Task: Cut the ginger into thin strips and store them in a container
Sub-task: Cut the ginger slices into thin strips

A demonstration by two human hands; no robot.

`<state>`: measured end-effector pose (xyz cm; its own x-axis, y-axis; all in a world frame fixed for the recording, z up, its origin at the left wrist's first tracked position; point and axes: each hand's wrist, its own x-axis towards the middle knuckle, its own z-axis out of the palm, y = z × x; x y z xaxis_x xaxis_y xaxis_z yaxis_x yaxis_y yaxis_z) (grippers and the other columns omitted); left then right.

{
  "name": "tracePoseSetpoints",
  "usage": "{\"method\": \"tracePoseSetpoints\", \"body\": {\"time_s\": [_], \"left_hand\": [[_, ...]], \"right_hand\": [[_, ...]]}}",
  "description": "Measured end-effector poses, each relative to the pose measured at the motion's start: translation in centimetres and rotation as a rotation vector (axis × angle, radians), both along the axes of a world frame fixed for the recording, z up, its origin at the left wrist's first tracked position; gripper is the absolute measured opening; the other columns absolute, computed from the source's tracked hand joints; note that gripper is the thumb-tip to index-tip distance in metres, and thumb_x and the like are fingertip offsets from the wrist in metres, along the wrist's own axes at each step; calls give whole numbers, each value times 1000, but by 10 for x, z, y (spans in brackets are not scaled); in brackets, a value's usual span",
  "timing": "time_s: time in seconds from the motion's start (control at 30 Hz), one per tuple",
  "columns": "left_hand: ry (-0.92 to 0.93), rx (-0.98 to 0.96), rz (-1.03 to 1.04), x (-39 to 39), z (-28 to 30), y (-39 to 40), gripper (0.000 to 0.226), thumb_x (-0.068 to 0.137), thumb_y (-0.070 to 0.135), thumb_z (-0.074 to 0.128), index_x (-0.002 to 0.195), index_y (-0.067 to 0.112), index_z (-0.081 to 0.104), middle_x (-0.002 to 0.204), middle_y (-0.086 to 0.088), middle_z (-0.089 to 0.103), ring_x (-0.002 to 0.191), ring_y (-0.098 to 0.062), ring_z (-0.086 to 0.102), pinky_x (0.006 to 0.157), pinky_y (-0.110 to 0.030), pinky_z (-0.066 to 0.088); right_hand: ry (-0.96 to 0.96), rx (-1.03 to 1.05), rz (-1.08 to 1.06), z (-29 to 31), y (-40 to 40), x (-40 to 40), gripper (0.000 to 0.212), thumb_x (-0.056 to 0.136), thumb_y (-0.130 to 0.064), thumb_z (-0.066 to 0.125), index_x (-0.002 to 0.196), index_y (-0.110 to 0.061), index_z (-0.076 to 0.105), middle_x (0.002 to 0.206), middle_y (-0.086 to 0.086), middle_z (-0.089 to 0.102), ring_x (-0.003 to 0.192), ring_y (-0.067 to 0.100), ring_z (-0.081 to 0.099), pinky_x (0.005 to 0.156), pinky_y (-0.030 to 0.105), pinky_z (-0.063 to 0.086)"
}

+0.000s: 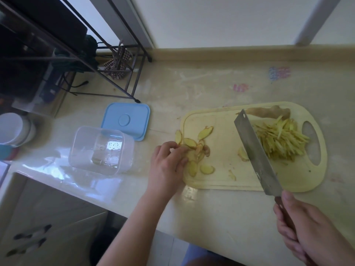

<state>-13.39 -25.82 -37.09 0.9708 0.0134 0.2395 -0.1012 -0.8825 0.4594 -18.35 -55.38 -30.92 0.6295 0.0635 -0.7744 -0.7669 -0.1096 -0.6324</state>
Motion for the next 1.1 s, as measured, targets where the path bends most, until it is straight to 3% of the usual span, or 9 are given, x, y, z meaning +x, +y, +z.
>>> {"method": "tracePoseSetpoints", "body": {"time_s": [0.2,0.27,0.37,0.43,0.63,0.8,0.93,1.03,1.1], "left_hand": [[-53,160,-131,3,4,15,15,87,26,71,87,12,75,92,-2,64,83,-26,55,70,-41,49],[-4,-24,17,1,21,2,5,85,20,78,83,15,76,84,5,66,79,-17,54,69,-30,48],[370,-502,321,10,47,-53,9,86,23,79,80,29,76,71,16,70,67,-2,60,64,-15,46],[536,-600,342,17,47,-91,8,86,26,78,78,29,77,65,18,69,62,3,61,59,-12,44],[640,-262,288,36,46,-140,21,91,35,64,76,23,72,69,9,68,63,-6,61,51,-23,44],[630,-5,227,36,45,-142,34,95,40,51,71,18,61,65,4,60,61,-17,57,51,-27,40],[555,18,94,33,48,-137,35,100,42,47,81,19,66,73,4,65,69,-21,60,59,-32,49],[346,-107,19,28,48,-110,27,99,32,54,82,17,69,74,5,65,69,-16,59,63,-32,51],[143,-154,86,25,40,-73,13,93,22,62,90,15,73,82,5,67,77,-14,58,70,-27,48]], "right_hand": [[-1,0,15,3,2,0,113,25,-106,60,74,-6,46,52,7,34,36,14,25,39,16,27],[-9,9,31,5,2,0,111,27,-107,59,74,-6,46,51,6,34,36,15,26,39,17,26],[-7,30,43,7,2,0,104,32,-106,59,71,-10,46,51,6,34,37,15,27,39,19,26],[-4,39,47,8,3,0,97,33,-106,59,66,-15,48,51,6,35,38,15,26,39,19,26],[-14,26,68,7,2,0,87,35,-108,54,61,-24,51,52,4,35,38,15,27,42,19,26],[-16,26,85,7,0,0,88,34,-108,53,60,-24,49,53,5,34,40,16,26,41,20,24],[-11,22,90,5,-2,0,88,32,-108,53,59,-25,50,52,4,34,40,16,26,41,20,25],[-15,32,72,3,-3,0,88,30,-108,56,58,-24,50,52,5,34,39,15,26,41,19,24],[-13,37,62,3,-3,-1,90,28,-107,57,58,-23,50,51,6,34,37,15,26,40,19,24]]}}
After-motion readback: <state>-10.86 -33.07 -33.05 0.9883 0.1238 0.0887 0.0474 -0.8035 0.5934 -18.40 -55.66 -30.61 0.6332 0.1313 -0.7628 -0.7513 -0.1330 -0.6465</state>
